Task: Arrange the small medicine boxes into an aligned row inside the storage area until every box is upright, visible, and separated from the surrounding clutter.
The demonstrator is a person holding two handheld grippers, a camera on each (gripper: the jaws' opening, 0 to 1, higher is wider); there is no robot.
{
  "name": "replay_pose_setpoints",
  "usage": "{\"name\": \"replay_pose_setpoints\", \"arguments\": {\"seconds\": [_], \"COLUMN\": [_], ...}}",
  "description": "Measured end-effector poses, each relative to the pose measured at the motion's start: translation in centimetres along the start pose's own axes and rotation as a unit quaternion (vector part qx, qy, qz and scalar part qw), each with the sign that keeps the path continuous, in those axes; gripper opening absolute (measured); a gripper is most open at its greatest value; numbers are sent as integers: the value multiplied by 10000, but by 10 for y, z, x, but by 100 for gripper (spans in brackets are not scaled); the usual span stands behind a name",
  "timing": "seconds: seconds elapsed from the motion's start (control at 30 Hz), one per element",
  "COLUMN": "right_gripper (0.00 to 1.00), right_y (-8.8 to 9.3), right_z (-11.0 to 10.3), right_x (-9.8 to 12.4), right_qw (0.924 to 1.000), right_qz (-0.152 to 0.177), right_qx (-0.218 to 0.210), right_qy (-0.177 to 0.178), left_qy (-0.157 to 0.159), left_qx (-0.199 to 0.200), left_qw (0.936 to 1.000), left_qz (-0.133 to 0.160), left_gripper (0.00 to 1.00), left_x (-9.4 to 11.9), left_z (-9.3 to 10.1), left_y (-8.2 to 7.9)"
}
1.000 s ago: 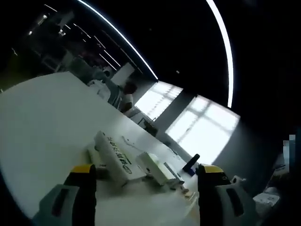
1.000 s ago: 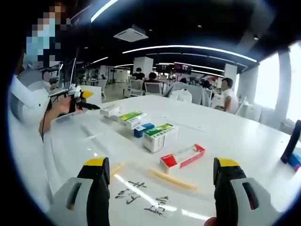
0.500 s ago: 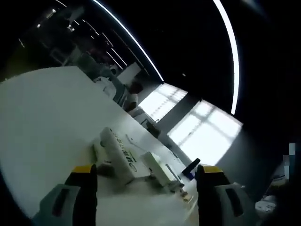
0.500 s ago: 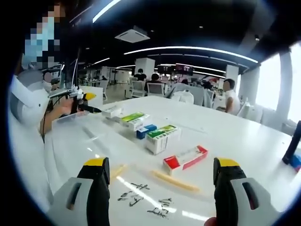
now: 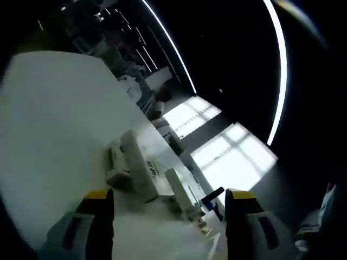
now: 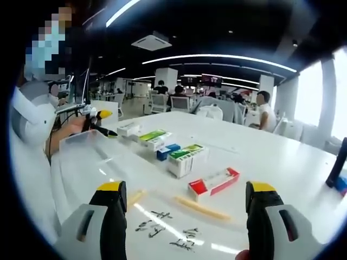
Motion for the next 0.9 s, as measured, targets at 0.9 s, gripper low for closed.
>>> {"name": "replay_pose_setpoints", "arguments": {"seconds": [0.9], "right_gripper": [89], "right_y": [-22], "right_z": [-6], "right_x": [-11], "right_qw": [9994], "right_qz": [331], "right_qx": [66], "right_qy": [-93], "left_qy": [206], "left_qx": [465], "left_qw": [9986], "left_qz": [-162], "left_gripper": [79], "left_x": [-8], "left_z": [7], "left_y": [6]}}
Point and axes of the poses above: the point that each gripper's makers call its tool centre point, and the gripper's own axes: x roughly backward along the fingers, z roughly to its right, y roughly out of its underside, the point moved 1 cm from there along x, roughly backward along the fingers, and after that the axes turned 1 degree about -x, right-handed, at the moved point
